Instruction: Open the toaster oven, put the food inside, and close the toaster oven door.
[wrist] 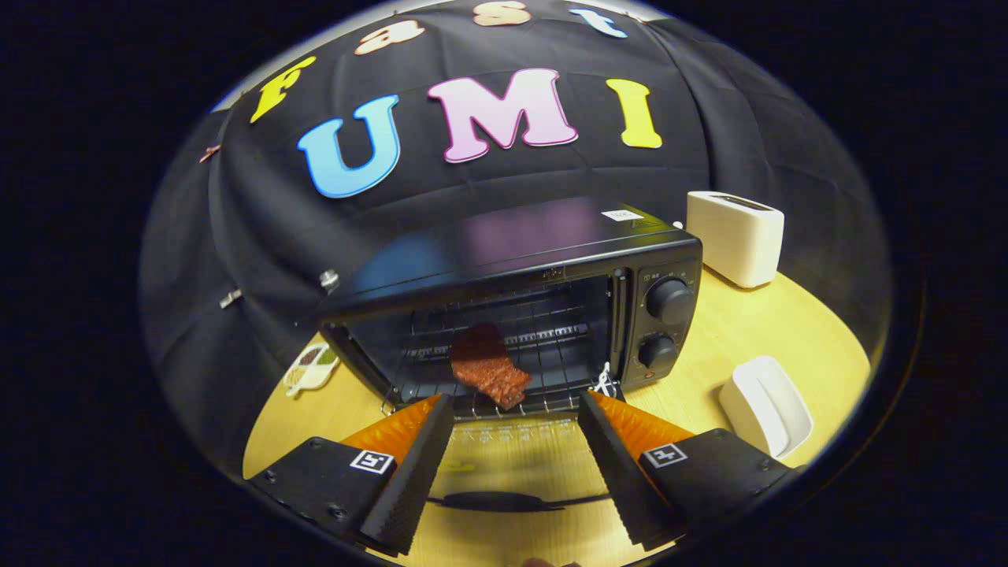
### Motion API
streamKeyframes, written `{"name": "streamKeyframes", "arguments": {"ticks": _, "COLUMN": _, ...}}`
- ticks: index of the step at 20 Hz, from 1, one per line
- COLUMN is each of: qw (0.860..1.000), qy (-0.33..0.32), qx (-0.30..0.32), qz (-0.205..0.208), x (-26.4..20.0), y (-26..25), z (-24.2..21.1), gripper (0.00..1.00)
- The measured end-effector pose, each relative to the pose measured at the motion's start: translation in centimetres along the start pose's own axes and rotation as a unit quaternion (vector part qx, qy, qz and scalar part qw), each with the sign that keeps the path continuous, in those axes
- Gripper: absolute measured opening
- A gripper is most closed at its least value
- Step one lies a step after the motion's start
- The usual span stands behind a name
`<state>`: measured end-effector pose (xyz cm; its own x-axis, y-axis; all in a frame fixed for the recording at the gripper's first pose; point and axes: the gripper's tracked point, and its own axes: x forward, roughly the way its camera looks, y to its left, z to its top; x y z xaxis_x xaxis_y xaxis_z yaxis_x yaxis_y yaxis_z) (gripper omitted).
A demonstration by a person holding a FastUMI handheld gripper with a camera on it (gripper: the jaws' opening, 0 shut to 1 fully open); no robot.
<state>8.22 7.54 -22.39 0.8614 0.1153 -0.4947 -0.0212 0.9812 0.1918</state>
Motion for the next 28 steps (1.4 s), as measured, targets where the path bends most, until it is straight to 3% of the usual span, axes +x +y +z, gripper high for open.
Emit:
{"name": "streamKeyframes", "arguments": {"ticks": 7, "qw": 0.996, "qy": 0.076, "qx": -0.049, "qz": 0.025, "x": -6.2, "y": -0.4, "z": -3.8, "gripper": 0.98}}
{"name": "streamKeyframes", "arguments": {"ticks": 10, "qw": 0.995, "qy": 0.084, "qx": -0.036, "qz": 0.039, "x": -7.6, "y": -0.4, "z": -4.2, "gripper": 0.99}}
{"name": "streamKeyframes", "arguments": {"ticks": 17, "qw": 0.991, "qy": 0.121, "qx": -0.04, "qz": 0.033, "x": -8.0, "y": -2.3, "z": -6.1, "gripper": 0.99}}
{"name": "streamKeyframes", "arguments": {"ticks": 28, "qw": 0.972, "qy": 0.22, "qx": -0.078, "qz": 0.039, "x": -6.2, "y": -2.1, "z": -13.1, "gripper": 0.99}}
